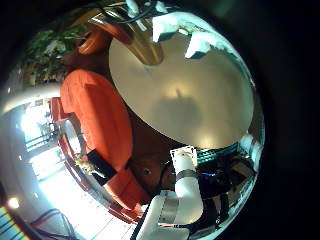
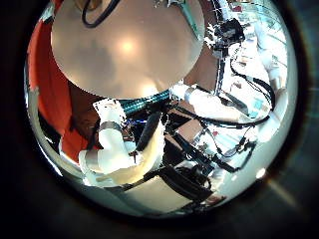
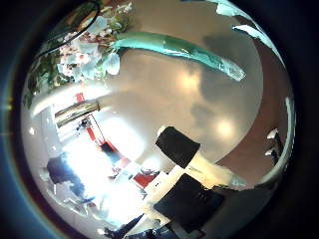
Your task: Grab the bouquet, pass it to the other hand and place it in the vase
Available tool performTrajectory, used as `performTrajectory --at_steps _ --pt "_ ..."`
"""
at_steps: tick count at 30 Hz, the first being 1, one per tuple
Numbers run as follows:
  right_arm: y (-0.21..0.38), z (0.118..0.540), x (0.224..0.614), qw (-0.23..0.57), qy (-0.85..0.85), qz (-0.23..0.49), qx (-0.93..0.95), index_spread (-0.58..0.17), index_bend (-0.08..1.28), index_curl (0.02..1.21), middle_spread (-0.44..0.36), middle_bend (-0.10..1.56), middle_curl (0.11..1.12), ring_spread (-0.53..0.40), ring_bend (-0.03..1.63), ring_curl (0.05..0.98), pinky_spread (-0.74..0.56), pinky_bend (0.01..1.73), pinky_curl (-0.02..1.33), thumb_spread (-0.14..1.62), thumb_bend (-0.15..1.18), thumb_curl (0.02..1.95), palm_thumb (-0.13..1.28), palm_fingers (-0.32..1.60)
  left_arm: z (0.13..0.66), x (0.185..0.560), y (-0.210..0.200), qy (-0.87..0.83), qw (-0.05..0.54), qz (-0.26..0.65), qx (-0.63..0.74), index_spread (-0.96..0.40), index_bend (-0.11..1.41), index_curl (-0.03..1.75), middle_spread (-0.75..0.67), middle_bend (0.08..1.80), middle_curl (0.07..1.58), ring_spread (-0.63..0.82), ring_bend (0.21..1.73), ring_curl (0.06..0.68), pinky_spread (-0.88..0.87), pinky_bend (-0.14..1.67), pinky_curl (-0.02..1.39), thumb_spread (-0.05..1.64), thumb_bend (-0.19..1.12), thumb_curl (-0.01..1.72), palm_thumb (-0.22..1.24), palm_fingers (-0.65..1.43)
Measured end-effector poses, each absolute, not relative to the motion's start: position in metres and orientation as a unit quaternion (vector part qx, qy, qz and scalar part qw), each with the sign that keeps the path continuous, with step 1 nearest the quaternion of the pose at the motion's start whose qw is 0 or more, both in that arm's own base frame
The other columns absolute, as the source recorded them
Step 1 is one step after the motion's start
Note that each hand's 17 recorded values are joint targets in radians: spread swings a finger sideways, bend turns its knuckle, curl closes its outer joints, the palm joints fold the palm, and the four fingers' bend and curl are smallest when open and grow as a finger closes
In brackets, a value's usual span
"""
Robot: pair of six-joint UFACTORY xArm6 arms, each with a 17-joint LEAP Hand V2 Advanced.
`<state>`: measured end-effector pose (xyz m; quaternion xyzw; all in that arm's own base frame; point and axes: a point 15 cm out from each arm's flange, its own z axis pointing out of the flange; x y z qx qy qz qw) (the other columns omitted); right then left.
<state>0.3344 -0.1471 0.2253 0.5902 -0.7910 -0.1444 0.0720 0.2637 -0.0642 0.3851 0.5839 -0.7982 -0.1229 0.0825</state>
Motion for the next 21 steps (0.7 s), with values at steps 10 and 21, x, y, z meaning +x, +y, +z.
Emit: performTrajectory --at_steps 10,21 --pt "-0.149 0.199 0.364 0.063 -0.796 -0.128 0.588 -0.215 0.19 0.38 -0.026 0.41 0.46 -0.053 0.79 0.314 0.25 0.64 0.17 1.08 -0.02 0.33 0.44 0.35 0.389 0.267 -0.066 -0.801 0.079 -0.12 0.581 -0.04 0.17 0.33 0.24 0.2 0.37 0.41 0.64 0.184 0.46 0.34 0.33 1.12 -0.02 0.29 0.23 0.19" --pt "-0.135 0.181 0.377 0.068 -0.793 -0.127 0.592 -0.203 0.18 0.38 -0.02 0.42 0.46 -0.048 0.81 0.317 0.25 0.65 0.15 1.08 -0.02 0.33 0.45 0.38 0.392 0.263 -0.064 -0.799 0.081 -0.123 0.584 -0.04 0.17 0.33 0.24 0.2 0.37 0.4 0.64 0.182 0.46 0.34 0.33 1.12 -0.02 0.29 0.23 0.2"
